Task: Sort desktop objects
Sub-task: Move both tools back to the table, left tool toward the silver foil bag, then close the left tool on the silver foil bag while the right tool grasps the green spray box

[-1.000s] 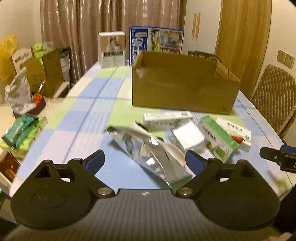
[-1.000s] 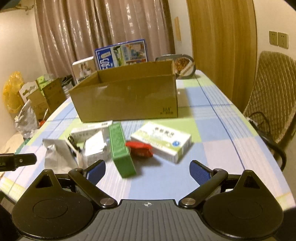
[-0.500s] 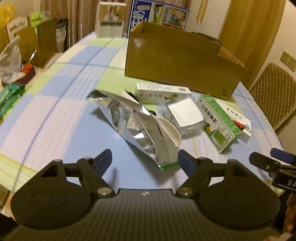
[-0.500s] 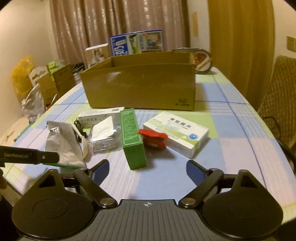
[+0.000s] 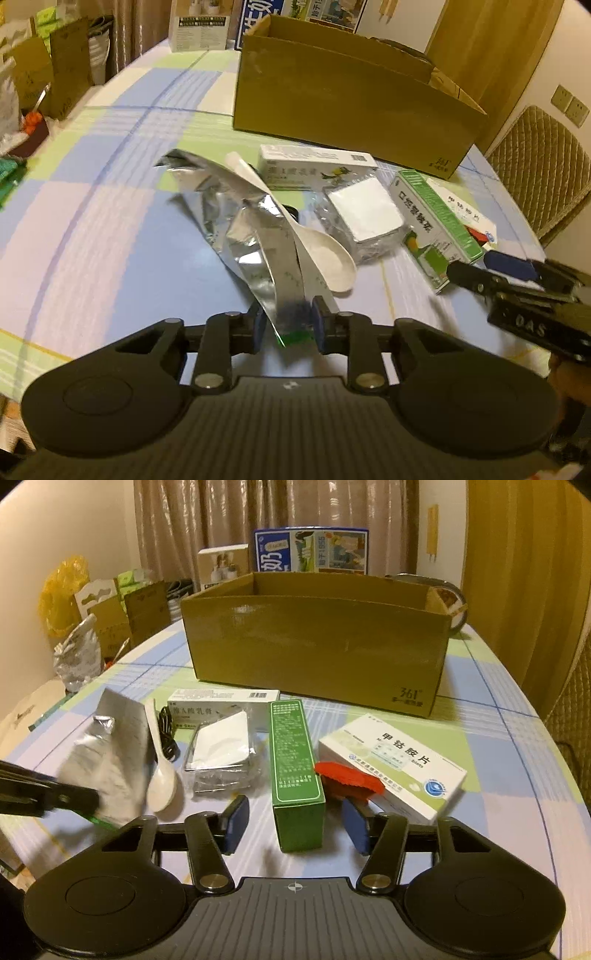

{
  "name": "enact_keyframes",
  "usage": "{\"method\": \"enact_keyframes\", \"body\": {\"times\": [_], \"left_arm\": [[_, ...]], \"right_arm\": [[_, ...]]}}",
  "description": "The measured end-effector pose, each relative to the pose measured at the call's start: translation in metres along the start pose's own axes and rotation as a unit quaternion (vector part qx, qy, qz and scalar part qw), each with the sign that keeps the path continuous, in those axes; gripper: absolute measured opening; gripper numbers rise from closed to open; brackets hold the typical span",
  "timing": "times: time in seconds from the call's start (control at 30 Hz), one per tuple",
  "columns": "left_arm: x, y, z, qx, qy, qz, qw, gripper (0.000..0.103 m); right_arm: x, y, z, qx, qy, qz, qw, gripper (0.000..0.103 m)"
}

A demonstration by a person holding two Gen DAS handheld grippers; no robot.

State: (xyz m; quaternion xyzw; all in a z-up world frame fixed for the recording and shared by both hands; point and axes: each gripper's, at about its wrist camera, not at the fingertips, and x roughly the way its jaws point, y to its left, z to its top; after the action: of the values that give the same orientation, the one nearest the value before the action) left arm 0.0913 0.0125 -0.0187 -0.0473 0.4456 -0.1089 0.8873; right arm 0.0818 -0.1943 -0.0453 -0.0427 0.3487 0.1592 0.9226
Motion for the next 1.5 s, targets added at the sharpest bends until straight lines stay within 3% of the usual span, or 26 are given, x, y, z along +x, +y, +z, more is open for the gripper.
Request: {"method": "enact_keyframes", "body": {"times": [0.07, 0.23, 0.37, 0.47, 0.7, 0.87, 1.03, 1.2, 1.3, 1.33, 1.37, 1.5], "left_arm": [[-0.007, 0.004, 0.001, 0.014, 0.001, 0.008, 0.9999, 0.016], [-0.017, 0.015, -0.001, 0.023, 0.010, 0.007, 0.9997, 0.014], [-0.028, 0.014, -0.008, 0.039, 0.016, 0.007, 0.9991, 0.013], [-0.035, 0.011, -0.014, 0.057, 0.020, 0.015, 0.9981, 0.013], [-0.040, 0.017, -0.021, 0.062, 0.023, 0.050, 0.9965, 0.020], [-0.047, 0.021, -0.016, 0.061, 0.007, 0.070, 0.9956, 0.037], [-0.046, 0.025, -0.008, 0.052, -0.003, 0.073, 0.9960, 0.062], [-0.035, 0.026, 0.001, 0.036, 0.002, 0.059, 0.9976, 0.071], [-0.022, 0.029, 0.009, 0.019, 0.015, 0.040, 0.9989, 0.072], [-0.016, 0.031, 0.012, 0.011, 0.022, 0.031, 0.9992, 0.072], [-0.009, 0.034, 0.017, 0.003, 0.032, 0.024, 0.9992, 0.072], [0.012, 0.048, 0.036, -0.013, 0.059, 0.023, 0.9979, 0.072]], "right_arm": [[0.003, 0.001, 0.000, -0.002, 0.007, -0.001, 1.000, 0.027], [-0.007, -0.001, -0.001, 0.037, 0.027, 0.018, 0.999, 0.026], [-0.021, -0.019, -0.010, 0.137, 0.060, 0.072, 0.986, 0.026], [-0.029, -0.027, -0.015, 0.160, 0.065, 0.064, 0.983, 0.027], [-0.039, -0.014, -0.011, 0.062, 0.033, -0.032, 0.997, 0.051], [-0.037, 0.011, -0.015, -0.038, 0.006, -0.048, 0.998, 0.071], [-0.017, 0.030, -0.017, -0.110, 0.009, -0.057, 0.992, 0.072], [0.002, 0.029, -0.017, -0.115, 0.024, -0.062, 0.991, 0.072], [0.004, 0.028, -0.016, -0.118, 0.026, -0.062, 0.991, 0.072], [0.005, 0.027, -0.015, -0.120, 0.025, -0.065, 0.990, 0.068], [0.006, 0.027, -0.015, -0.120, 0.027, -0.065, 0.990, 0.056], [0.010, 0.025, -0.012, -0.120, 0.030, -0.063, 0.990, 0.055]]}}
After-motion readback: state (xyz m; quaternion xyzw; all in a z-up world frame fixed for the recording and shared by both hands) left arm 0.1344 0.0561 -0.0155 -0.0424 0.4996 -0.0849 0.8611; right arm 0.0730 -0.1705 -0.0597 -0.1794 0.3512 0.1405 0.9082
